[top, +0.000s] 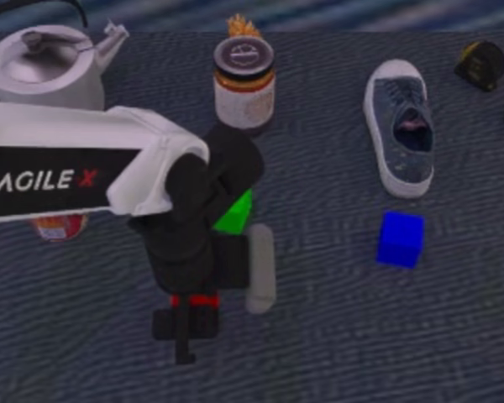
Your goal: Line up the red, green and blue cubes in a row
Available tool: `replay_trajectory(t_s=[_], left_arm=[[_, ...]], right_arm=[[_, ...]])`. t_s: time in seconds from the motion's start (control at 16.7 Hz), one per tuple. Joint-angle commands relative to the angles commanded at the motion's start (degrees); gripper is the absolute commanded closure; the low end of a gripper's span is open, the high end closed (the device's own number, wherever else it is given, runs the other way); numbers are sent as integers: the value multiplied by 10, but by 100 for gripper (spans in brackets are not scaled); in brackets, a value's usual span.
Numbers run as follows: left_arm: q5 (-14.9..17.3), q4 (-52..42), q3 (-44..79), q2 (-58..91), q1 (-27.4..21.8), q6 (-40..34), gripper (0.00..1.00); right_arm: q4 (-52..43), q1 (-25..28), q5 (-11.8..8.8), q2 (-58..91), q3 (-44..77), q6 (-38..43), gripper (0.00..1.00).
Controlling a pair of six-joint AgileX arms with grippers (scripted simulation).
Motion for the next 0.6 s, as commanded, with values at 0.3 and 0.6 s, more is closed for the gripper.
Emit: replay_trajectory(t_s=[0.3,0.6], left_arm=[[0,0,0,0,0,0,77],[0,0,0,0,0,0,40]], right_arm=[[0,0,0,0,0,0,0],[0,0,0,0,0,0,0]])
